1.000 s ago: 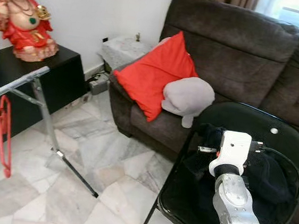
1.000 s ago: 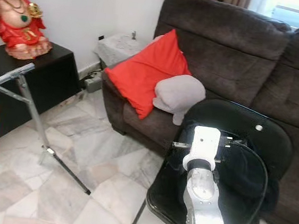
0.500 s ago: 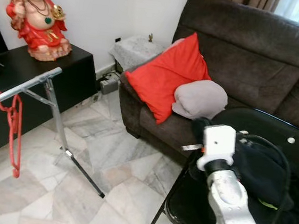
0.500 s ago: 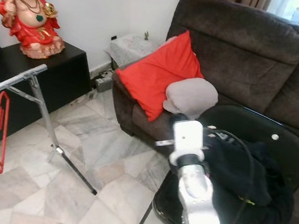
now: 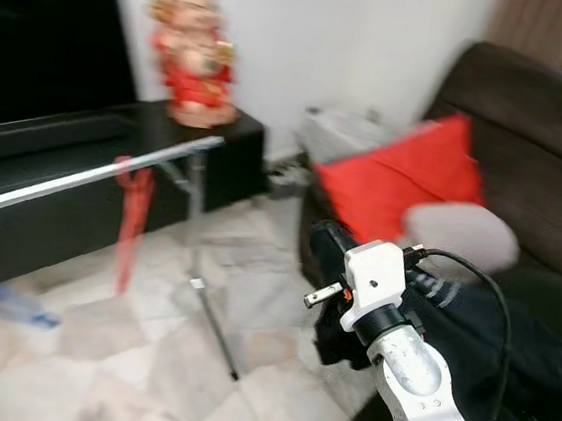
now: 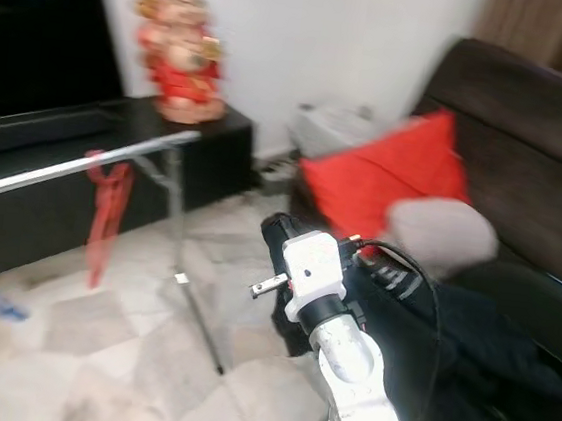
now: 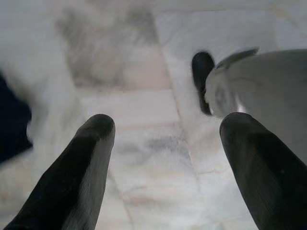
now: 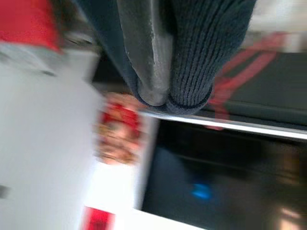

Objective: Hang hanger

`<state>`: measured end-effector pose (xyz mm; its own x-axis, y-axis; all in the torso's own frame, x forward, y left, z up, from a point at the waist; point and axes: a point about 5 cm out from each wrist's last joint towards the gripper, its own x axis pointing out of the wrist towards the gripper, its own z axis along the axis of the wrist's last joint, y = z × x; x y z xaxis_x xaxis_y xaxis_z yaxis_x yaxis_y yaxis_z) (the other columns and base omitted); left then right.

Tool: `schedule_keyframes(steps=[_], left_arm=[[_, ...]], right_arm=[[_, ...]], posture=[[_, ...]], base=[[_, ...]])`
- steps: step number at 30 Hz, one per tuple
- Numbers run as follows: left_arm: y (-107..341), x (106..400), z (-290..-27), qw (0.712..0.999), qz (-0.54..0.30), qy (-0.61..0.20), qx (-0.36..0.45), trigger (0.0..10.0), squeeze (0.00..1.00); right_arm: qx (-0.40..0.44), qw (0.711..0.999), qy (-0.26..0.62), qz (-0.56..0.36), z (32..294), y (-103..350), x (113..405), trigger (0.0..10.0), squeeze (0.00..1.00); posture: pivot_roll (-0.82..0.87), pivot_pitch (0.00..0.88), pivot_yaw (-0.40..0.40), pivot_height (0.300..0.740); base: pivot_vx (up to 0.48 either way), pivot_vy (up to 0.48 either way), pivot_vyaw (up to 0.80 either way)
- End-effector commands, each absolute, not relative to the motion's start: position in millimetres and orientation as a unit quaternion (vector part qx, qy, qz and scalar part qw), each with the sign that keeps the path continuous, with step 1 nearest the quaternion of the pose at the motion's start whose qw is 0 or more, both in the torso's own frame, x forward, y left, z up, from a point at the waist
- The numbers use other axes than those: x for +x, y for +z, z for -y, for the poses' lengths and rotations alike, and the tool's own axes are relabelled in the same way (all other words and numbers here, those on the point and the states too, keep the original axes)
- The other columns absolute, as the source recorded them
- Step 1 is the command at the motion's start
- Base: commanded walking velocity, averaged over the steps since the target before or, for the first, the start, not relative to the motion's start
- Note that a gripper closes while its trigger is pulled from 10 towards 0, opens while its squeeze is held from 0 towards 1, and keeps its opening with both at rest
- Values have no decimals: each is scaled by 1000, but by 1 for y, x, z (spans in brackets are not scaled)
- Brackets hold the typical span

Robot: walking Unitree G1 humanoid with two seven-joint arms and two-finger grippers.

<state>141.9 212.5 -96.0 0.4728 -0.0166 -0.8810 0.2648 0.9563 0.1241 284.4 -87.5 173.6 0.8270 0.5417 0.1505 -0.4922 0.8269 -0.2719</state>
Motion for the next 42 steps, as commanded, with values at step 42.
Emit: schedule_keyframes(steps=[42], left_arm=[[-83, 167, -214, 863, -422, -117, 252, 10000, 0]], right_arm=[[-33, 951, 181, -250, 128, 47, 296, 10000, 0]], posture=[[68, 21, 5, 740]], base=[[0, 0, 235]])
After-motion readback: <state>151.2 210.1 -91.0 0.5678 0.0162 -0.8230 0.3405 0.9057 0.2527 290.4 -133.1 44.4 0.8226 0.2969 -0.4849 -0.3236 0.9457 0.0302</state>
